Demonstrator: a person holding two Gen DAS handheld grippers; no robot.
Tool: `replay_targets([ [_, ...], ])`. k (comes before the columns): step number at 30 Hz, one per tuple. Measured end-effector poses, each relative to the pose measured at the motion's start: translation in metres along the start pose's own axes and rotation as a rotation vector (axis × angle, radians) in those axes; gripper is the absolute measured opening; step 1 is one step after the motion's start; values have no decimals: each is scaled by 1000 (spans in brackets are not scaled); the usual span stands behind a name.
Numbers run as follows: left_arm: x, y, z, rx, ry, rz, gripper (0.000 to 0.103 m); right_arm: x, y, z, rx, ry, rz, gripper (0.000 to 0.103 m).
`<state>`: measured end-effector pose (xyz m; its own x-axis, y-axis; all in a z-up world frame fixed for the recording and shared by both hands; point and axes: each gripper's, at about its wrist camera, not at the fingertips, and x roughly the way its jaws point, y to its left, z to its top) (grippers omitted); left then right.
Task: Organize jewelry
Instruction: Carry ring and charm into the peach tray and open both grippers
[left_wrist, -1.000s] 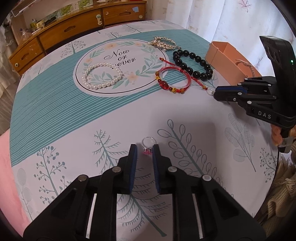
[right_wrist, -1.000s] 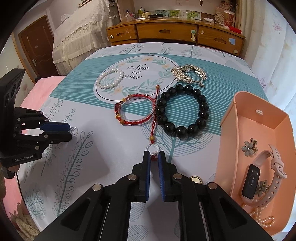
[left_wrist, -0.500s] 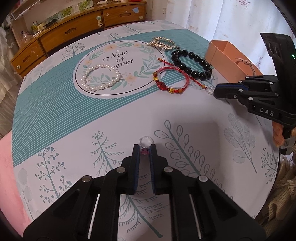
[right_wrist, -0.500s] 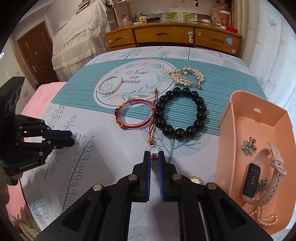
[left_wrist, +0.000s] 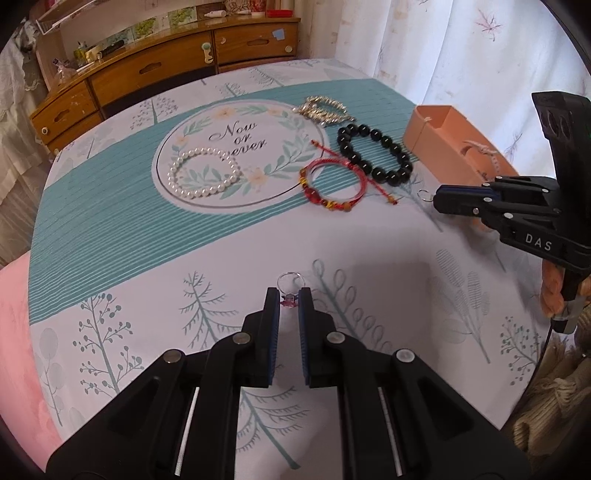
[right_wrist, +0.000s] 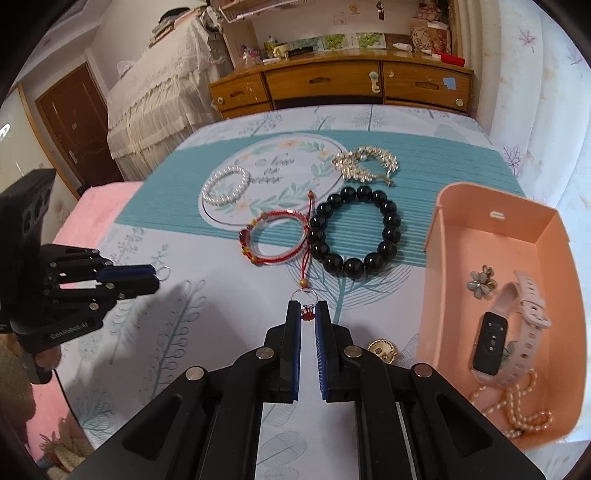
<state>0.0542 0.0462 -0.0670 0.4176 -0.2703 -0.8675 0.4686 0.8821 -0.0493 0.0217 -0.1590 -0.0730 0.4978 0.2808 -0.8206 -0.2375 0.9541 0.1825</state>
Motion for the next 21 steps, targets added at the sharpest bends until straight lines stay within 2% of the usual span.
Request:
replay_targets([
  [10,-12,-26,24,-9,-34,-9,8,-65,-12,2,61,-96,8,8],
  [21,2,-83,81,35,-42,-64,8,-125,-88,-5,219,-193,-86,8],
])
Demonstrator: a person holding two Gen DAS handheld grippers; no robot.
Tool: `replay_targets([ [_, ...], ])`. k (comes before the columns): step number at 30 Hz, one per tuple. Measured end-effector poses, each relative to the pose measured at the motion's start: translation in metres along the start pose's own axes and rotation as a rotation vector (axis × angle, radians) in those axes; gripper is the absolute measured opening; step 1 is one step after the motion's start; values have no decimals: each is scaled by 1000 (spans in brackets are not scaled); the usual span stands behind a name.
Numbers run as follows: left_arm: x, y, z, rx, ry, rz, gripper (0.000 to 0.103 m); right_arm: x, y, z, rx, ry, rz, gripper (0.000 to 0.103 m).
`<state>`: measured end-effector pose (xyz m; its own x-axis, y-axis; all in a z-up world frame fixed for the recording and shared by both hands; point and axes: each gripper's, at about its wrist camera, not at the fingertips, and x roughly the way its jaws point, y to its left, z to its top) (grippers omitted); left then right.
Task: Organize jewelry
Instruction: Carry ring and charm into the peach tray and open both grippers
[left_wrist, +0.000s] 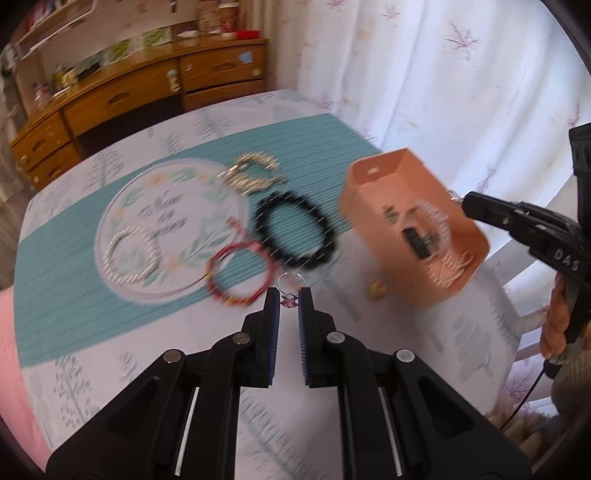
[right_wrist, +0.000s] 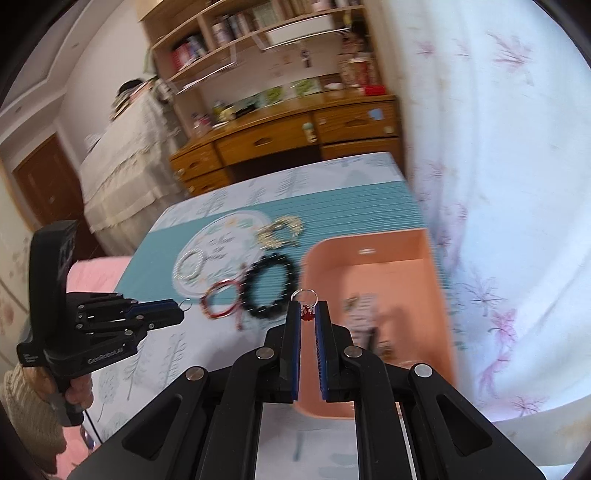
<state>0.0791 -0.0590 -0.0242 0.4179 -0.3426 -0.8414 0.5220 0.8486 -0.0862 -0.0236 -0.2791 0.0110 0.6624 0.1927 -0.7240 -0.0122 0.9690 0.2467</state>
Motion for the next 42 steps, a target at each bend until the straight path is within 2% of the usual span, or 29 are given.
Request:
replay_targets([
  [9,27,-65,56,98,-18,-73,8,-6,-63,-3,103,-1,-71,8],
  [18,69,-100,82,115,21,-101,8,7,-80,-11,124,20,-91,8],
  [27,93,-102,94,96,33,-76,8,28,-70,-16,105,53,-122,8],
  [34,101,-91,98,27,91,-127,9,42,-68,-20,126,99,-125,9],
  [37,103,-91,96,29,110,-126,9,43,-69,-21,131,99,-123,12],
  [42,101,-92,92,32,114,-155,9,42,-66,-21,133,91,-117,24],
])
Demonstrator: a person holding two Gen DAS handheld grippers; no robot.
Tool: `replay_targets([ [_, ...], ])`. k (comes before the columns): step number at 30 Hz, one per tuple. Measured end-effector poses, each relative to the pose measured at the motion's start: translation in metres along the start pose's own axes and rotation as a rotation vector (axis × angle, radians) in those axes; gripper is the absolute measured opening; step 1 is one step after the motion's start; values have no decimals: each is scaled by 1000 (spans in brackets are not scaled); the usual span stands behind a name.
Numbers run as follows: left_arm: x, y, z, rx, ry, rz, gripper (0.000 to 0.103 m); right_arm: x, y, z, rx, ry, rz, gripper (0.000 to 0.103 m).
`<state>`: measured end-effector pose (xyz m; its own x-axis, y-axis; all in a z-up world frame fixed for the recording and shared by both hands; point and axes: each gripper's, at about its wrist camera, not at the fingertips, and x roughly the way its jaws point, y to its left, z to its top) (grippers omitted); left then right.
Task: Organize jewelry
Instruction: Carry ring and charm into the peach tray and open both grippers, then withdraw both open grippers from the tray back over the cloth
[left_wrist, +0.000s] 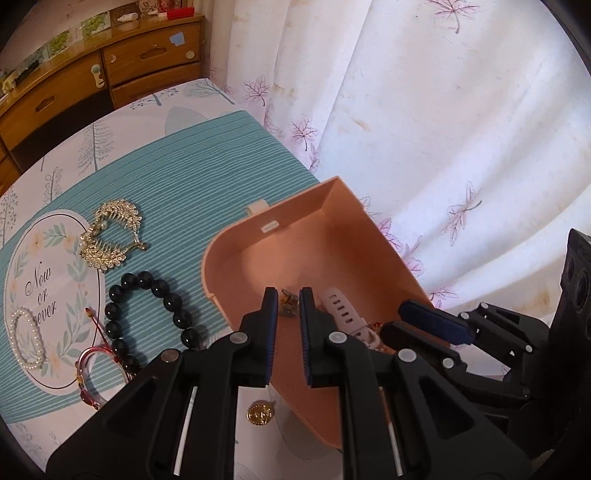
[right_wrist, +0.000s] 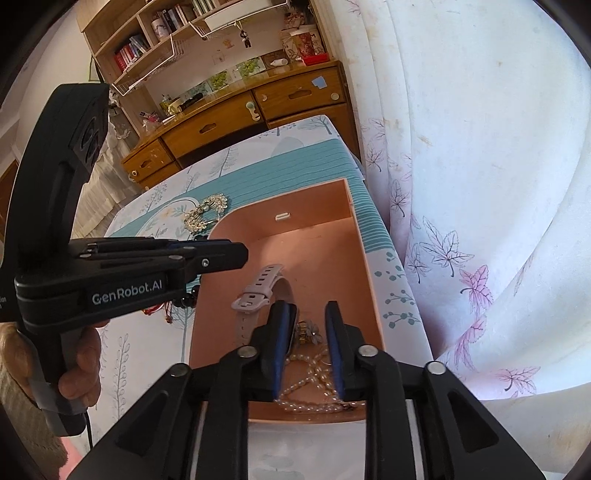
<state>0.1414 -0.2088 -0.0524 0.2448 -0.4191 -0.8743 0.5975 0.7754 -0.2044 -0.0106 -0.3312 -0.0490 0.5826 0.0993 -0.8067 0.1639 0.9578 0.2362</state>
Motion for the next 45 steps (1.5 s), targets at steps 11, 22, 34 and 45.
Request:
replay_targets([
  [11,-34,4,-2,-36,-77,-17,77,3,14,5,-12,-9,5,24],
  [22,-67,33,-7,-127,-146,41,77,2,32,8,-48,-9,29,24],
  [34,-91,62,-35,-194,-185,67,77,10,71,6,-116,5,60,24],
  [45,-94,63,-46,-198,-188,62,77,26,64,11,-76,31,13,24],
])
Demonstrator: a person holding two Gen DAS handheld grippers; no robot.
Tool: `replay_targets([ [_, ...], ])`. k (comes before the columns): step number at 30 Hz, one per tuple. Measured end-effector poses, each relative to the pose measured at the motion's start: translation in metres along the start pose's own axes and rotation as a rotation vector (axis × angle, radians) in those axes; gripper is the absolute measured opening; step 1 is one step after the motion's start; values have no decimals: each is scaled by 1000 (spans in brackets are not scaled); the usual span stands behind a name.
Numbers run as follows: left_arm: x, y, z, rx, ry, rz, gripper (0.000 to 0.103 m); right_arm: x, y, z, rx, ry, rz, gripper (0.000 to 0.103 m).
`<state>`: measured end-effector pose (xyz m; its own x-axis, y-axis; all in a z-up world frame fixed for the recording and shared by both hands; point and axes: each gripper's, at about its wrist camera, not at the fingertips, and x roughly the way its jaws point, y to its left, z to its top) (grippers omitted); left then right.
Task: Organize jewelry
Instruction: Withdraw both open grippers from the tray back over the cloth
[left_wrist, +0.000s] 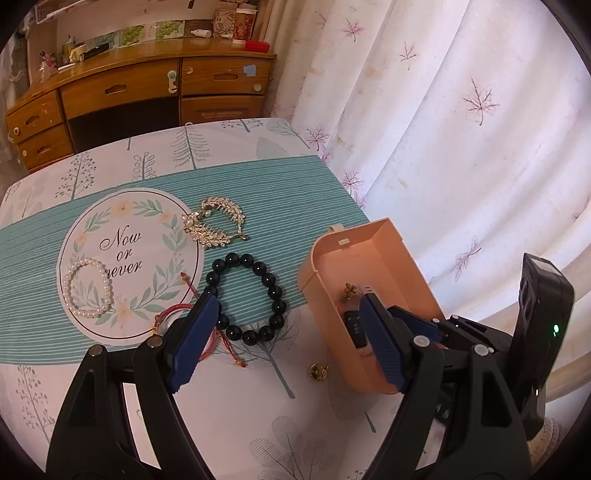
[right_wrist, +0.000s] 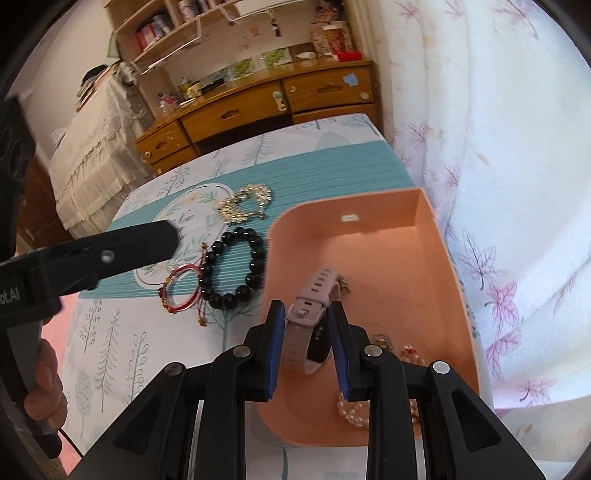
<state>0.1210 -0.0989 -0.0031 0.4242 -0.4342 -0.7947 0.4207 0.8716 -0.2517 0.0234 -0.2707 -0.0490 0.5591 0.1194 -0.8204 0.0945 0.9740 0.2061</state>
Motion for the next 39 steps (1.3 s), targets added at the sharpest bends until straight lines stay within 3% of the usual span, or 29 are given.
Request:
replay_targets([
  [8,2,3,-5,-7,6,-5,77,-2,-42,-7,140,6,16,24],
  [16,5,1,-10,-5,19,-14,77,0,-71,-11,315,30,154,24],
  [21,7,2,-12,-6,25,-16,77,2,-91,-12,446,30,179,20],
  [24,7,2,-12,-6,27,-17,77,1,-91,-10,447,28,143,20],
  [30,7,1,-13,2,23,-22,77,-2,-77,-3,320,0,-31,20],
  [36,6,4,-12,-2,15,-19,77,-11,-73,0,257,-29,-98,21],
  [39,4,7,-12,-9,13,-15,77,-21,-68,3,210,-58,-126,27],
])
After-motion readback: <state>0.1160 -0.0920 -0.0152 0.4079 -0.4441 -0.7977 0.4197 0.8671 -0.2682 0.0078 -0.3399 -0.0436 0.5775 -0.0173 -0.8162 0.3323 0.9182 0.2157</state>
